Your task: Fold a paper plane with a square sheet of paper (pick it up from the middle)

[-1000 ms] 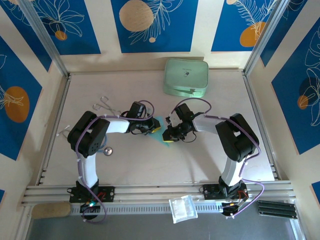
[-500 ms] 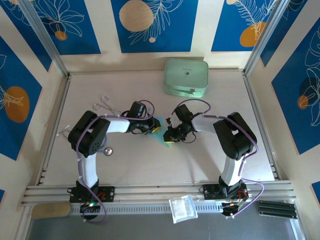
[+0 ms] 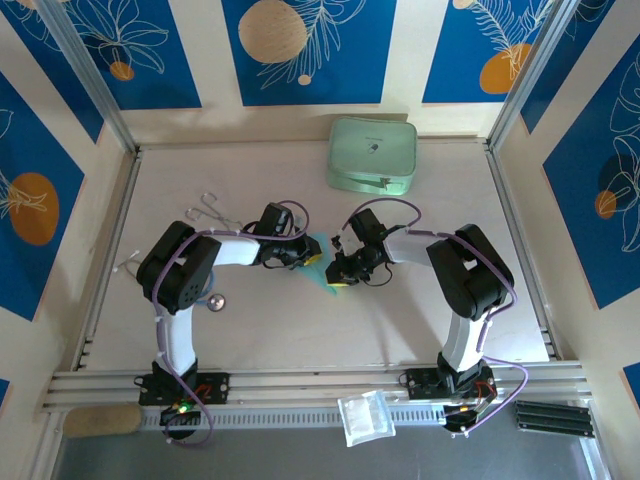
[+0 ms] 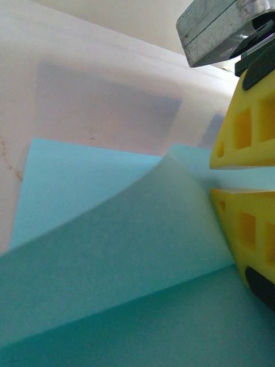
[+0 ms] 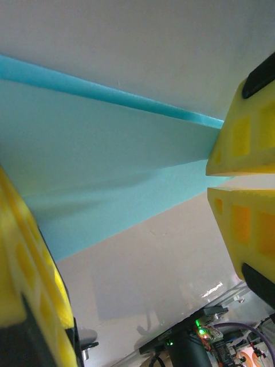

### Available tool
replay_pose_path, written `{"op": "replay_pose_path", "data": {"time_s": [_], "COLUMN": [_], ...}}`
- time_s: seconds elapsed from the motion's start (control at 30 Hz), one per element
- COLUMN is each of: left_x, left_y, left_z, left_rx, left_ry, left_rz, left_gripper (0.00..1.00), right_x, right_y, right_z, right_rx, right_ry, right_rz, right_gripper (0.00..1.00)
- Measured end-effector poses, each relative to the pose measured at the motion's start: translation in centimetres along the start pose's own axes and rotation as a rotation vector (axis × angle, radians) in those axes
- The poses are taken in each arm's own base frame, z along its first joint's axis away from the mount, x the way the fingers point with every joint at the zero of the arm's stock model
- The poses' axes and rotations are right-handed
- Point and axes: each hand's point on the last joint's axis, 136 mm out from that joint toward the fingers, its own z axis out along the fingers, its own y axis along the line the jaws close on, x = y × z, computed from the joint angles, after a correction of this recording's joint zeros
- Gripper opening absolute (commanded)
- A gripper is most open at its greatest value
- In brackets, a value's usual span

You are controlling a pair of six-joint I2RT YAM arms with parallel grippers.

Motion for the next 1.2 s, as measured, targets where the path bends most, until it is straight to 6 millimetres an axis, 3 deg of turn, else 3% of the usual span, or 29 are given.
{"op": "replay_pose_path", "data": {"time_s": [0.77,1.03,1.2], "left_x": [0.0,0.0,0.0], "left_y": [0.2,0.2,0.2], "left_z": [0.2,0.2,0.2], "left_rx": [-0.005,-0.005,-0.005], "left_ry": [0.003,0.003,0.002], "left_rz": [-0.004,-0.004,-0.003], "left_gripper": [0.17,0.17,0.17], "right_x": [0.3,-0.3,-0.5], "right_y": [-0.5,1.5,1.4], "right_z": [0.7,-2.7,-3.5], "right_rx": [0.008,0.005,0.013], "right_ry": [0.022,-0.103,-0.168], "right_rz": [0.003,-0.012,0.034], "right_gripper": [0.15,0.16,0.15]}}
